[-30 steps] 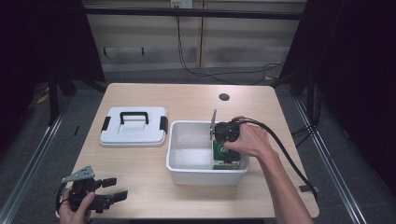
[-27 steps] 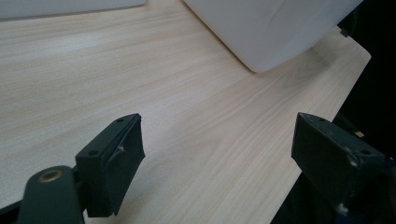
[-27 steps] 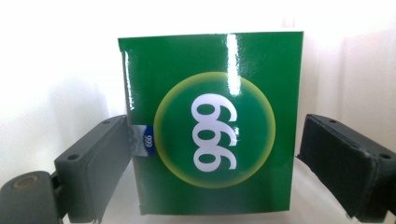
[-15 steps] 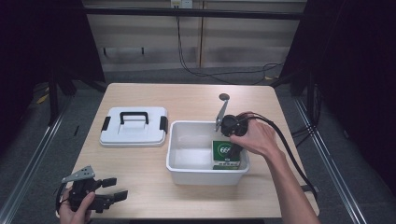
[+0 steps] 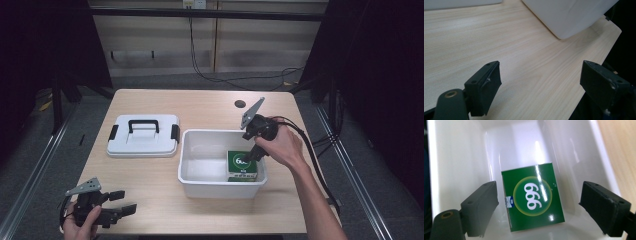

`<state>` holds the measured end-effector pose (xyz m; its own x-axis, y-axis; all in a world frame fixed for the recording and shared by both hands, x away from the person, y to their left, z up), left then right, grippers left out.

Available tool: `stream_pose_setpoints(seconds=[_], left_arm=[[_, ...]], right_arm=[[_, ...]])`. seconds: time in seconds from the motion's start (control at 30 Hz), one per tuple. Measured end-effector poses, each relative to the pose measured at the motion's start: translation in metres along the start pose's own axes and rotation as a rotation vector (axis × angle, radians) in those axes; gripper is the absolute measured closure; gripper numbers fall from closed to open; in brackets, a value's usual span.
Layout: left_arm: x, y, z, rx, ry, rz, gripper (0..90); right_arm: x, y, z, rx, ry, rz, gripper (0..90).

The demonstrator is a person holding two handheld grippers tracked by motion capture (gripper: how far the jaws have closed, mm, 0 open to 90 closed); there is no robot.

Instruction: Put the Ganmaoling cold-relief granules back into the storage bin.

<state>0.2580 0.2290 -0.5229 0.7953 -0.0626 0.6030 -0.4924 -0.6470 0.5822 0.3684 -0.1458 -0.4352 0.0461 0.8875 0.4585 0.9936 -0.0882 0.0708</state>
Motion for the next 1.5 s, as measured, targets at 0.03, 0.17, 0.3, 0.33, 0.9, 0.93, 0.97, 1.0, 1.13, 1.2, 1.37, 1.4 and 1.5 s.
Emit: stream_pose_setpoints(seconds=[0.03,0.17,0.3,0.33,0.9,0.93,0.97,1.0,1.13,1.2,1.37,1.4,1.5], left_arm=[[0.0,0.0,0.0,0.0,0.0,-0.001,16.8],[0.0,0.0,0.0,0.0,-0.001,0.0,16.8],[0.0,0.0,0.0,-0.001,0.0,-0.003,16.8],[0.0,0.0,0.0,0.0,0.0,-0.001,16.8],[0.0,0.0,0.0,0.003,0.001,-0.005,16.8],[0.0,0.0,0.0,0.003,0.001,-0.004,16.8],[0.0,0.0,0.0,0.003,0.002,-0.002,16.8],[0.0,0.0,0.0,0.001,0.001,-0.003,16.8],[0.0,0.0,0.0,0.0,0.002,-0.001,16.8],[0.0,0.0,0.0,0.0,0.002,0.001,16.8],[0.001,0.0,0.0,0.0,0.004,0.002,16.8],[0.0,0.0,0.0,0.002,0.002,0.0,16.8],[0.0,0.0,0.0,0.005,-0.001,0.002,16.8]], right_arm=[[0.001,0.001,-0.003,-0.009,0.023,0.005,14.1],[0.003,0.0,-0.011,-0.028,0.094,0.024,14.6],[0.003,0.002,-0.017,-0.062,0.128,0.028,15.4],[0.002,0.003,-0.019,-0.078,0.13,0.035,15.6],[-0.019,-0.003,-0.057,-0.266,0.34,0.106,14.8],[-0.022,-0.004,-0.057,-0.281,0.347,0.109,14.8],[-0.025,-0.005,-0.058,-0.299,0.351,0.117,14.7],[-0.028,-0.005,-0.058,-0.311,0.355,0.125,14.7],[-0.039,-0.008,-0.064,-0.365,0.402,0.167,14.3],[-0.045,-0.009,-0.068,-0.386,0.418,0.185,14.2],[-0.06,-0.018,-0.075,-0.414,0.453,0.205,14.2],[-0.063,-0.02,-0.076,-0.424,0.467,0.216,14.2],[-0.075,-0.024,-0.075,-0.444,0.471,0.245,14.2]])
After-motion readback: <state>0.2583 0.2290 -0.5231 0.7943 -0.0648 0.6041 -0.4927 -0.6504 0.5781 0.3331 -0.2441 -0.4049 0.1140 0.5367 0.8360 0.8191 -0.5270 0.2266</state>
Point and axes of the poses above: each handheld gripper's, and its own axes: z roughly forward along the jaws, x roughly out of its top, y roughly to its right, the point moved 9 cm from there along z, roughly forward along the jaws, and after that the axes turned 15 degrees about -z, right-handed, at the moved point
